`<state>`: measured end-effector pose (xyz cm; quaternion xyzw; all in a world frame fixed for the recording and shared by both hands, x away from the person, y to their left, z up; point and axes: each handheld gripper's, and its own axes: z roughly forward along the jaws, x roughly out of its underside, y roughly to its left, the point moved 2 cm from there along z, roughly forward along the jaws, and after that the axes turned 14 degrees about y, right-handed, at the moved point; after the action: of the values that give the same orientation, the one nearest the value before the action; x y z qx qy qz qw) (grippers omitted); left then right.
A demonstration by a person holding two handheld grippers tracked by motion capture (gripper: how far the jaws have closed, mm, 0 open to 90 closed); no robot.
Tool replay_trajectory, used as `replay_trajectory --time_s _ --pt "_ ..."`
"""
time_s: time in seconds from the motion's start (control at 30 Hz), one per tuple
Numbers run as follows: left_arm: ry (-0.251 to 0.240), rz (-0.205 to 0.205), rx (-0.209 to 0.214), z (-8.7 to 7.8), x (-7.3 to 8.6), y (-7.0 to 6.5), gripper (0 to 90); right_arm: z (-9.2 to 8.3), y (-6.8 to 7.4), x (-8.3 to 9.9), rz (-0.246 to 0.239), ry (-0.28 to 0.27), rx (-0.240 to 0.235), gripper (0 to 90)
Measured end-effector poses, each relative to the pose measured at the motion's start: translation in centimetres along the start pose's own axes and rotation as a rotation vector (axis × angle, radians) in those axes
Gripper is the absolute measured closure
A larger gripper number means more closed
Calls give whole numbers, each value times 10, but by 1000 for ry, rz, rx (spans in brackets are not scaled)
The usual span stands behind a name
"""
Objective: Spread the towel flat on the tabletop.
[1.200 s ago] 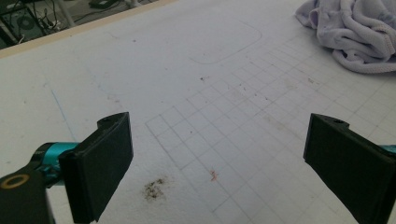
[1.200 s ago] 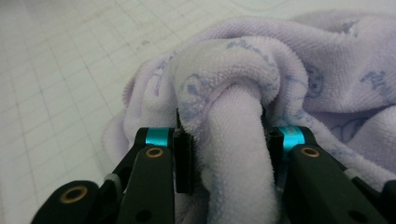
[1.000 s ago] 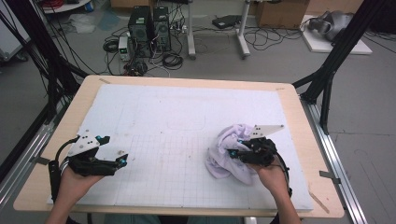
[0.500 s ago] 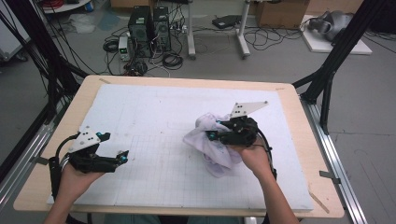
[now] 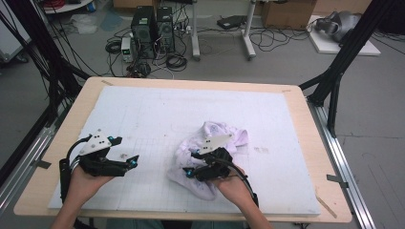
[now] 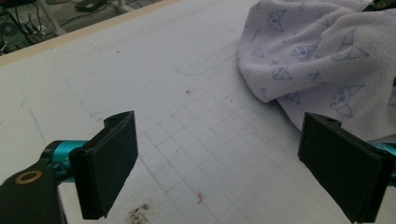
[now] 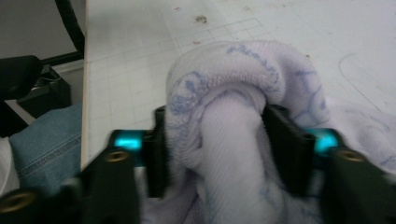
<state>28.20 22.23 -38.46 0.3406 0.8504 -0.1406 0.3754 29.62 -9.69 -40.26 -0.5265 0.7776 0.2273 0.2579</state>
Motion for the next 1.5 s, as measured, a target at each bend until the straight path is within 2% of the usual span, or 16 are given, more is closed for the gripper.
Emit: replay_trajectory --time_s 0.1,0.2,0.3,0.57,0.63,0.67,0.7,0.77,0.83,0.87,0.9,1.03,1.2,1.3,1.33,1.5 --pt "-1 6 17 6 -5 -5 129 -18 -2 6 17 -59 -3 339" --pt "5 18 32 12 -8 -9 134 -33 -7 10 34 -82 8 317" --pt "16 42 52 21 -15 -17 136 -56 -20 20 80 -130 3 304" --pt "10 65 69 25 -24 -25 144 -81 -25 26 114 -212 16 305" --pt "11 67 72 26 -25 -25 151 -81 -28 29 113 -175 65 317" --pt "11 67 72 26 -25 -25 153 -81 -28 29 113 -175 65 317" --pt "14 70 74 27 -26 -26 155 -75 -34 33 122 -129 108 324" --pt "22 74 76 31 -26 -27 158 -70 -37 35 128 -96 124 328" --pt "30 79 85 36 -28 -30 173 -54 -44 42 123 -14 176 375" --pt "33 82 87 38 -29 -30 173 -54 -44 42 123 -14 176 375" --pt "46 84 99 45 -30 -33 192 -43 -47 47 121 33 191 425" --pt "62 91 129 57 -32 -35 259 -25 -50 59 133 80 154 624" --pt "82 123 157 80 -37 -42 334 -20 -48 70 140 57 105 767" --pt "92 135 162 88 -39 -44 375 -19 -42 73 122 62 95 793" --pt "112 134 183 97 -41 -45 381 -20 -41 73 122 60 85 794" --pt "169 126 212 118 -40 -47 420 -32 -36 74 109 33 74 796"
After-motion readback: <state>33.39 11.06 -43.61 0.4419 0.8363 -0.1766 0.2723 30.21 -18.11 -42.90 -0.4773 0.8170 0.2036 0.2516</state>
